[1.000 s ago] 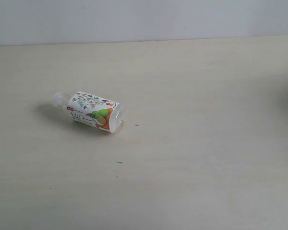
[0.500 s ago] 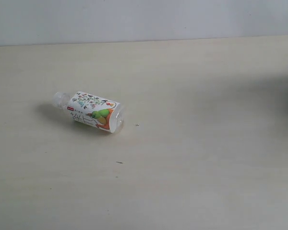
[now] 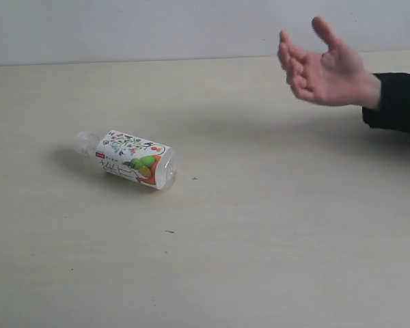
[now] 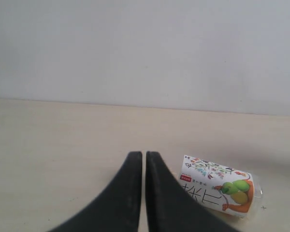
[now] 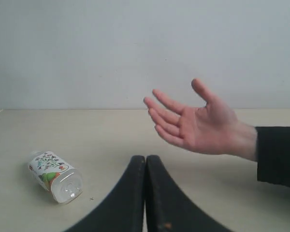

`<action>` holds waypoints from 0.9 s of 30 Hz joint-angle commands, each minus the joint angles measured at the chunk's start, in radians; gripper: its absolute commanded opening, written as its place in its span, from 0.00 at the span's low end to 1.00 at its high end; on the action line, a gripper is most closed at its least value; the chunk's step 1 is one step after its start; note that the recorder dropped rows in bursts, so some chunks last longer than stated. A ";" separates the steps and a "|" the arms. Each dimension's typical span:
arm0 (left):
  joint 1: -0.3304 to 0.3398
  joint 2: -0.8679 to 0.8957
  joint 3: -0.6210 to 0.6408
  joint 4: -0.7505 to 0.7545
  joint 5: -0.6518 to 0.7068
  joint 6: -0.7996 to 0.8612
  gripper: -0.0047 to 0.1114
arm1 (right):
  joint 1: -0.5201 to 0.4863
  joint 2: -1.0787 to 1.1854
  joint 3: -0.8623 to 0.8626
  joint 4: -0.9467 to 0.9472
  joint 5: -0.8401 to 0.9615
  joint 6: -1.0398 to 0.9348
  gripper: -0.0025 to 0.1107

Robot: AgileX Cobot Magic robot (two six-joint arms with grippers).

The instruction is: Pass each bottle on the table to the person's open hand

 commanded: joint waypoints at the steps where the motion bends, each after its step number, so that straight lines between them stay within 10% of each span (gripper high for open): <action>1: -0.001 -0.005 0.004 0.055 -0.128 0.086 0.09 | 0.000 -0.004 0.003 -0.008 -0.010 -0.003 0.02; 5: -0.001 -0.005 0.004 0.055 -0.390 0.086 0.09 | 0.000 -0.004 0.003 -0.008 -0.010 -0.003 0.02; 11: -0.001 -0.005 0.004 0.055 -0.567 -0.599 0.09 | 0.000 -0.004 0.003 -0.008 -0.010 -0.003 0.02; 15: 0.003 -0.005 0.004 0.042 -0.659 -0.559 0.08 | 0.000 -0.004 0.003 -0.008 -0.010 -0.003 0.02; 27: 0.003 0.593 -0.553 0.063 -0.076 -0.090 0.04 | 0.000 -0.004 0.003 -0.008 -0.010 -0.003 0.02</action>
